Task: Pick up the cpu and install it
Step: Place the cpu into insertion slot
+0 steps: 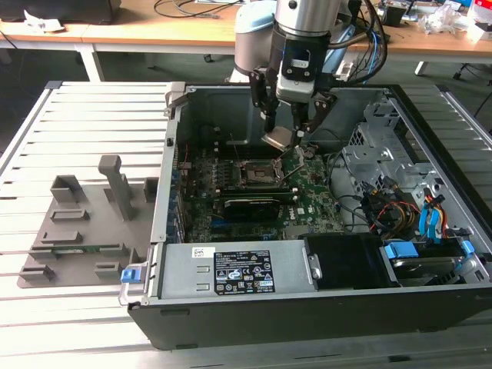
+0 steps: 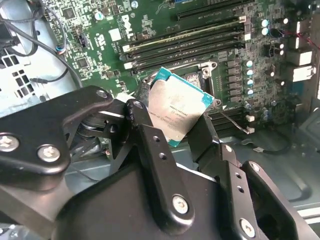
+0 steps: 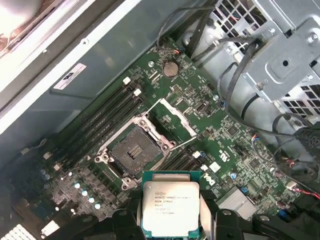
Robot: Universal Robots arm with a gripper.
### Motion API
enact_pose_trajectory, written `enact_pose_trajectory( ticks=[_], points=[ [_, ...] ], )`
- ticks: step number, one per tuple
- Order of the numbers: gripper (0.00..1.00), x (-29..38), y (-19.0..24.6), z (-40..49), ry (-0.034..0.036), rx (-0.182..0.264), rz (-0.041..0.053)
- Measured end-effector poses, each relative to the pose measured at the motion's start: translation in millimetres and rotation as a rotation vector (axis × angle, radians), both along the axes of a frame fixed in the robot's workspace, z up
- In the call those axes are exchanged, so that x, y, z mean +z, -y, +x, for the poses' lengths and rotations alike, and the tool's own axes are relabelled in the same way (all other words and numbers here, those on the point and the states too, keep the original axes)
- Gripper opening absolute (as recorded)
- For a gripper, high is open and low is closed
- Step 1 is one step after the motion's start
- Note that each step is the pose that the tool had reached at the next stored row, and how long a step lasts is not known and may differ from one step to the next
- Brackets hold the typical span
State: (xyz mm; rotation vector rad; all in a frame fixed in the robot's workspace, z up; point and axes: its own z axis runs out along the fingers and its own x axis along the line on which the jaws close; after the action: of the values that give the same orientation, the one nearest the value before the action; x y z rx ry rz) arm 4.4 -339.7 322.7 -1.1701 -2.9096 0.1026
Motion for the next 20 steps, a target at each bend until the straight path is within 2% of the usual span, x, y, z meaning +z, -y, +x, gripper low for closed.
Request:
enact_pose_trajectory(
  ticks=[12, 20],
  points=[
    [0.55, -0.4, 0.0, 0.0, 0.0000, -0.199, -0.0005],
    [0.55, -0.6, 0.0, 0.0, 0.0000, -0.283, -0.0007]
  ],
)
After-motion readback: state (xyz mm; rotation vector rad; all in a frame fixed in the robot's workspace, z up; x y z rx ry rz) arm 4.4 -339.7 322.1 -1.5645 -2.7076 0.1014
